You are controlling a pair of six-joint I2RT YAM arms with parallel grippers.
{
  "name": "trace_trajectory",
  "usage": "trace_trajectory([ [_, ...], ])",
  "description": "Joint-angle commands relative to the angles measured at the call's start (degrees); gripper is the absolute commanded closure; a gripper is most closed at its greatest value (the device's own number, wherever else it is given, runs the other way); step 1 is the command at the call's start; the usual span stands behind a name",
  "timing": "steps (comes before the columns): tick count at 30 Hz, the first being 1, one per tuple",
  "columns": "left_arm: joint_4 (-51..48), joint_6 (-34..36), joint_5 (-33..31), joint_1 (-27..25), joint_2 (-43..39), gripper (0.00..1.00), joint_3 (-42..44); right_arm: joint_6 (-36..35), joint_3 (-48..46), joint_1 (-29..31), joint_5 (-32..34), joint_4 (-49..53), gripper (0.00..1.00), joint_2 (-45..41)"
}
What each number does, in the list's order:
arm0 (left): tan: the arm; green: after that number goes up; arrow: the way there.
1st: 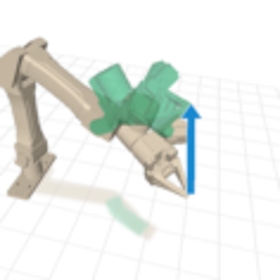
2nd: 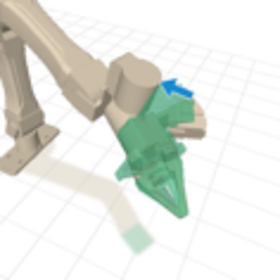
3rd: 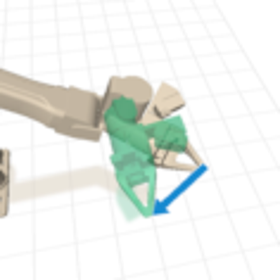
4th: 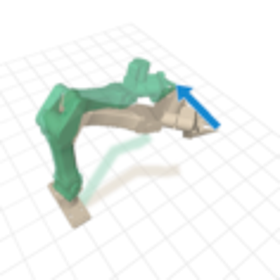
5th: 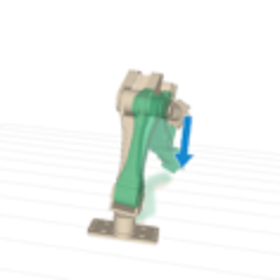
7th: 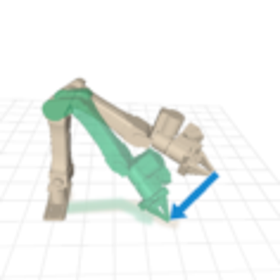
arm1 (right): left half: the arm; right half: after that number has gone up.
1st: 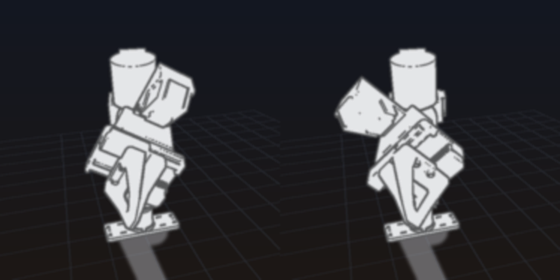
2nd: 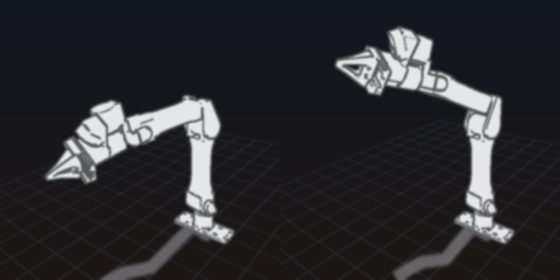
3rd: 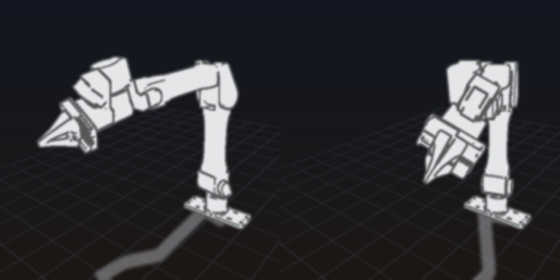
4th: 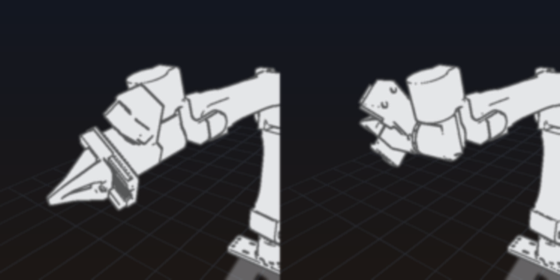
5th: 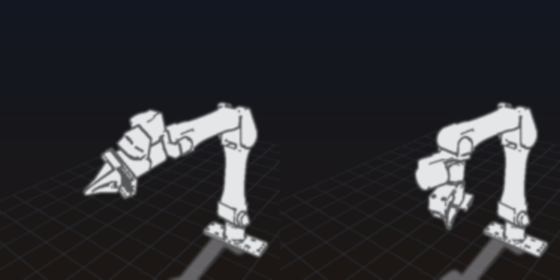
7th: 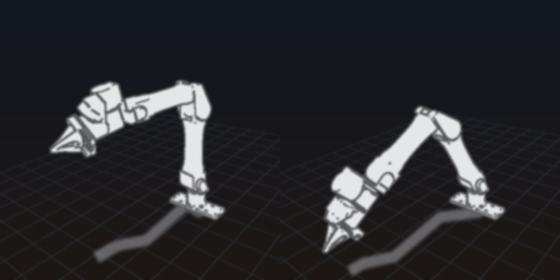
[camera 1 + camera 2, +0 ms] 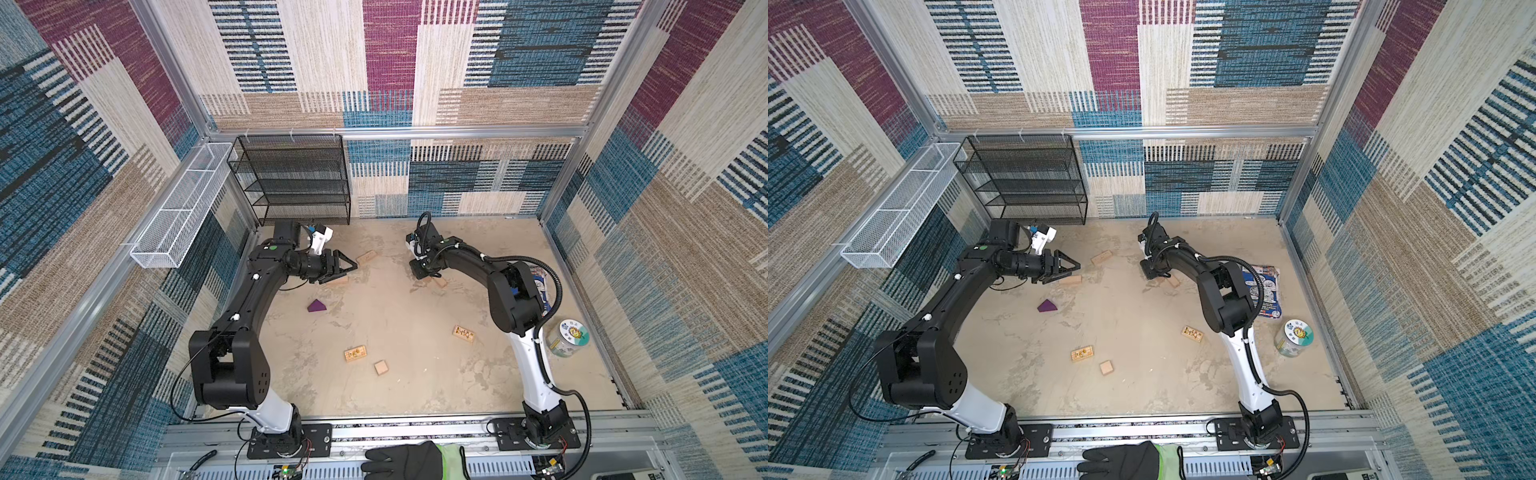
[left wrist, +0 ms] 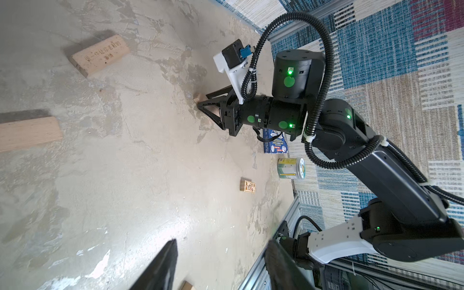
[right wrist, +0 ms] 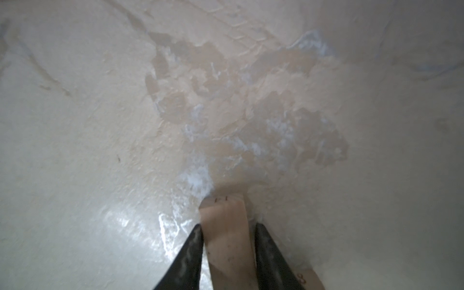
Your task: Build the wood block tower
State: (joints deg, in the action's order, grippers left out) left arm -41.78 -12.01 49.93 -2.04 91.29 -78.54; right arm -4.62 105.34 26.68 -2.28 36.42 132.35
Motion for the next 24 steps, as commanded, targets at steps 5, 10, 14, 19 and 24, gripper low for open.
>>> trace_trajectory([
  [5, -0.89, 0.51, 1.41, -0.10, -1.94, 0.41, 0.00, 3.09, 1.65, 1.33, 0.31, 2.17, 0.78, 0.51],
  [10, -4.64, 2.54, 0.66, -0.08, -1.27, 0.41, -3.19, 11.97, -1.93, 3.65, 1.13, -0.13, 1.00, -2.72],
  [14, -5.59, 3.25, -1.95, -0.32, -2.42, 0.43, -2.41, 21.67, -7.87, 7.51, -1.92, -3.36, 1.00, -7.05],
  [19, -6.32, 4.30, -8.66, -0.89, -3.06, 0.43, -0.79, 32.06, -13.08, 13.84, 3.23, -4.43, 1.00, -12.16],
  [24, -6.65, 5.50, -16.15, -0.87, -5.23, 0.43, -0.44, 44.47, -12.75, 16.67, 8.62, -0.33, 1.00, -12.52],
])
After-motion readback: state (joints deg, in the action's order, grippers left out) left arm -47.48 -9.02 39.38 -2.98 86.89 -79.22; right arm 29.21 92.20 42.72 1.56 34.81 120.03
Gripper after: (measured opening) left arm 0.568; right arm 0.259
